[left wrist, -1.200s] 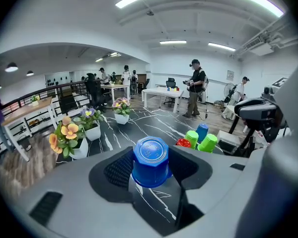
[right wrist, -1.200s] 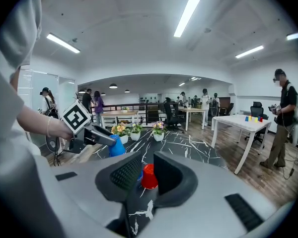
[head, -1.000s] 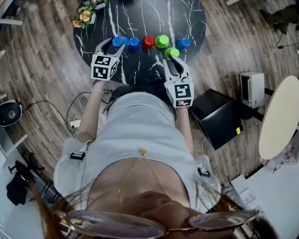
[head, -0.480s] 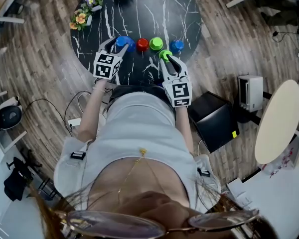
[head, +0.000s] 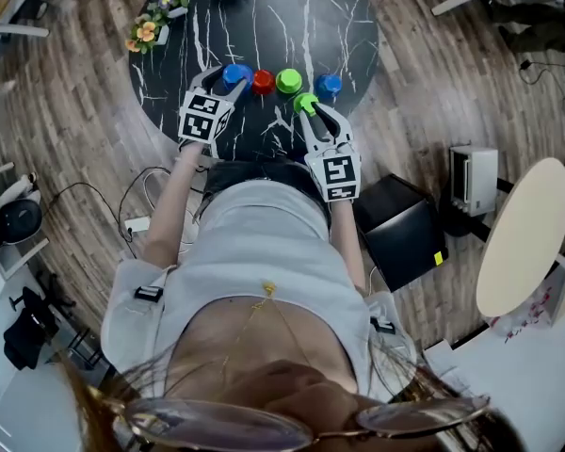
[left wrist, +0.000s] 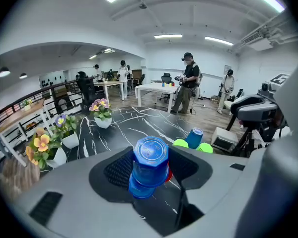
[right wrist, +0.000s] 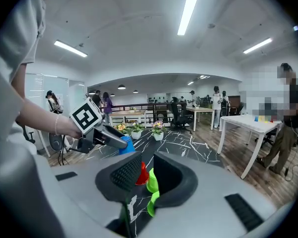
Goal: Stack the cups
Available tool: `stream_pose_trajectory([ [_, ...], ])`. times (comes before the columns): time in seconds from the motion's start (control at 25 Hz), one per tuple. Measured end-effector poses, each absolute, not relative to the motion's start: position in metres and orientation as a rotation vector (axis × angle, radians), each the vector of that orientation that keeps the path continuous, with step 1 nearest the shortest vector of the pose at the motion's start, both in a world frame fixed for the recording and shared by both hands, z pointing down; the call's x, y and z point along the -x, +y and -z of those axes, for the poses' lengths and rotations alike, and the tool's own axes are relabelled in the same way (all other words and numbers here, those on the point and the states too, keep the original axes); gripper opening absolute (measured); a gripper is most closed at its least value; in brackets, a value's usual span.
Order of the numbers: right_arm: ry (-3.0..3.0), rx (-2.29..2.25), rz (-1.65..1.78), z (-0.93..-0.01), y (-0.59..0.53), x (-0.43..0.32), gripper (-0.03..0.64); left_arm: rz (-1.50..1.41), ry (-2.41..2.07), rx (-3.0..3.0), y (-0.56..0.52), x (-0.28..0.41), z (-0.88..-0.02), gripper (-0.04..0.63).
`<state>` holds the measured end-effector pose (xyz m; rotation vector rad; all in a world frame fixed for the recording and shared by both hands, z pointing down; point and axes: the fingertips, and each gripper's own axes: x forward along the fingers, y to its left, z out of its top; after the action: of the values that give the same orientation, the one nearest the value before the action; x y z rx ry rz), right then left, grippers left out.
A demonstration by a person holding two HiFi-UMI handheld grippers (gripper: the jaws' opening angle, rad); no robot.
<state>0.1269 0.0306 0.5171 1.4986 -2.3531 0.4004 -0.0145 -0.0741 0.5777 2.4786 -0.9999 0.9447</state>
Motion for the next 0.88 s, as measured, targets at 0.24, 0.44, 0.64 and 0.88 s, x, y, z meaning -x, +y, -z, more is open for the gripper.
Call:
stream_pose_trajectory([
  [0.24, -2.350, -1.488, -0.405, -0.520, 0.028, -0.133, 0.080, -0.970, -0.996, -2.476, -0.075, 0.007, -0.585, 0.238],
  [0.44, -2.334, -1.502, -0.413, -0.520, 0.023, -0.137, 0.080, -0.989, -0.964, -2.467, -0.075, 0.004, -0.593, 0.238],
  [0.64, -2.312, -1.522, -0.427, -0.524, 0.021, -0.140, 0.080, -1.013, -0.938, -2.479, -0.074, -0.003, -0.598, 0.238],
  [0.88, -2.300, -1.519, -0.434, -0.527, 0.019, -0.141, 0.080, -1.023, -0.940, -2.489, -0.074, -0.005, -0.600, 0.238],
])
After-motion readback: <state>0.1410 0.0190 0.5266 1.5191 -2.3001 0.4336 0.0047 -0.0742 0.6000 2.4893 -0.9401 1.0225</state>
